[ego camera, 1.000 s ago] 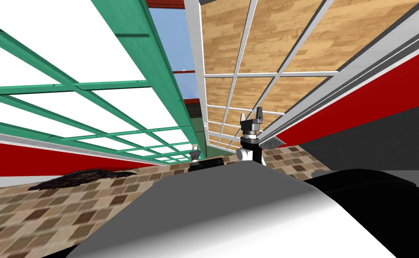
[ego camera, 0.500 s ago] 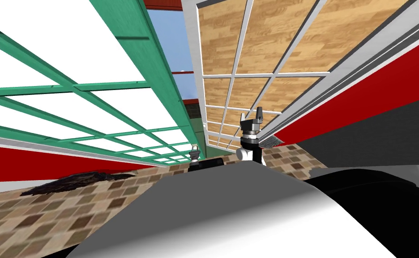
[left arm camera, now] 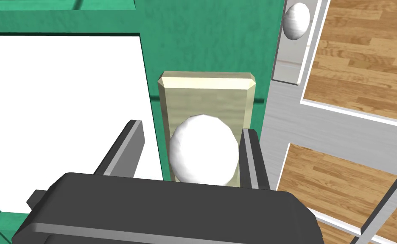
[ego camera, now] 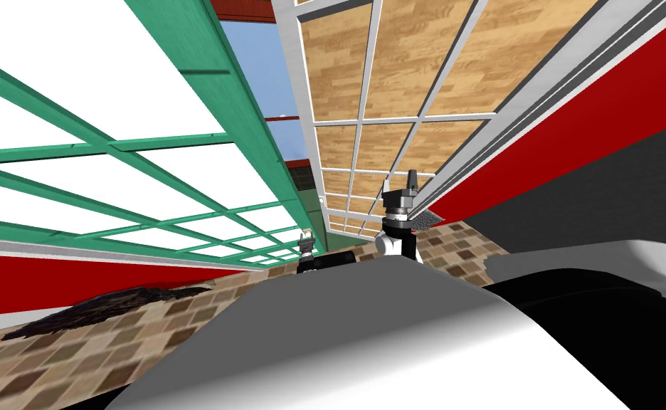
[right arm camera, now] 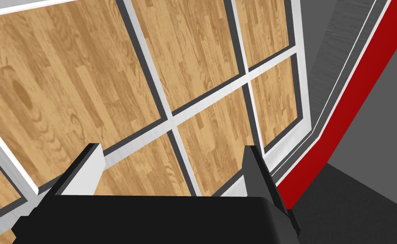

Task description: Push the door open

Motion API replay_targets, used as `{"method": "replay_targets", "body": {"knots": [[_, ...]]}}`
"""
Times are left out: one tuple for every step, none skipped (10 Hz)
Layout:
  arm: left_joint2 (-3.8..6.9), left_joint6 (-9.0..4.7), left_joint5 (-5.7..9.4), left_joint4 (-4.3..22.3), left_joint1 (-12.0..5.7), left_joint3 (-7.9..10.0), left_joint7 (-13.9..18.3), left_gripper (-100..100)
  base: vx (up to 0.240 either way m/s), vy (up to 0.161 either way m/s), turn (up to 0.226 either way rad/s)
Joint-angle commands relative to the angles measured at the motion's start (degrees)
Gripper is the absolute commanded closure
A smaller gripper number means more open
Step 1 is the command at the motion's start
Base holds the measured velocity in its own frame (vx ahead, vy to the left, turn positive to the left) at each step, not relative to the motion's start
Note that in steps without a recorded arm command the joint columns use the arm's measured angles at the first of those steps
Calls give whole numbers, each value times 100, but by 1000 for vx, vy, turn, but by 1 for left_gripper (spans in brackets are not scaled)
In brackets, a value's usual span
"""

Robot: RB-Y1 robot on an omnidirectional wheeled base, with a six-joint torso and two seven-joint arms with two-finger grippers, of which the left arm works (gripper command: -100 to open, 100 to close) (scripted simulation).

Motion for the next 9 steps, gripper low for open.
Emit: {"method": "replay_targets", "body": {"knots": [[82, -9, 69, -83, 24, 252, -59, 100, -7, 34, -108], [82, -9, 69, -83, 24, 252, -59, 100, -2, 38, -37], [80, -24, 85, -44, 6, 347, -68, 100, 4, 37, -61], [76, -44, 104, 4, -18, 466, -80, 100, 1, 30, -143], [76, -44, 104, 4, -18, 466, -80, 100, -1, 20, -74], [72, -63, 123, 52, -42, 585, -91, 100, 11, 3, -97], [72, -63, 123, 52, -42, 585, -91, 100, 7, 10, -34], [72, -63, 123, 52, -42, 585, -91, 100, -8, 3, 27], [68, -83, 141, 101, -66, 704, -103, 100, -8, 1, -102]]}}
